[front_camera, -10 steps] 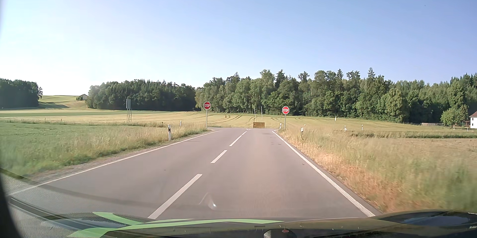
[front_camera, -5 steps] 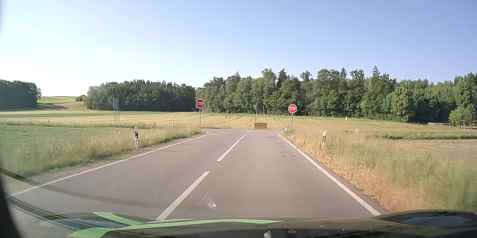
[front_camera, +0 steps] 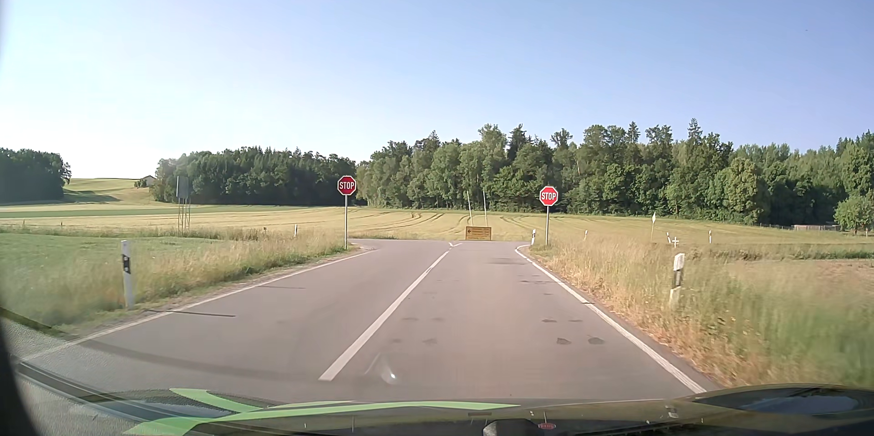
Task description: Follow the waypoints while adhering to traffic rules and regulations
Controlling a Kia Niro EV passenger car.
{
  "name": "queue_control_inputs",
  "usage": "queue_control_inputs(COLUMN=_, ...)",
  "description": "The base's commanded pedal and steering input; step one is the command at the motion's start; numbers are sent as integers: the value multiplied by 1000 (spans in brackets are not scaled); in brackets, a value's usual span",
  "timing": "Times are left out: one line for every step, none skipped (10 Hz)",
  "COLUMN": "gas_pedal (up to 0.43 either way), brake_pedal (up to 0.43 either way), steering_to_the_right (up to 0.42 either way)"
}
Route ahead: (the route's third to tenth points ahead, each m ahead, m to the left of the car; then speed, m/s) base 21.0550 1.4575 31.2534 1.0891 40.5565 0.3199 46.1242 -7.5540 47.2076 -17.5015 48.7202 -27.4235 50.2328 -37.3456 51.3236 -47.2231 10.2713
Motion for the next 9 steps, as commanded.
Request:
queue_control_inputs(gas_pedal=0, brake_pedal=0, steering_to_the_right=3)
queue_control_inputs(gas_pedal=0, brake_pedal=0, steering_to_the_right=3)
queue_control_inputs(gas_pedal=0, brake_pedal=6, steering_to_the_right=5)
queue_control_inputs(gas_pedal=0, brake_pedal=6, steering_to_the_right=8)
queue_control_inputs(gas_pedal=0, brake_pedal=6, steering_to_the_right=12)
queue_control_inputs(gas_pedal=0, brake_pedal=6, steering_to_the_right=12)
queue_control_inputs(gas_pedal=0, brake_pedal=12, steering_to_the_right=12)
queue_control_inputs(gas_pedal=0, brake_pedal=12, steering_to_the_right=12)
queue_control_inputs(gas_pedal=0, brake_pedal=18, steering_to_the_right=12)
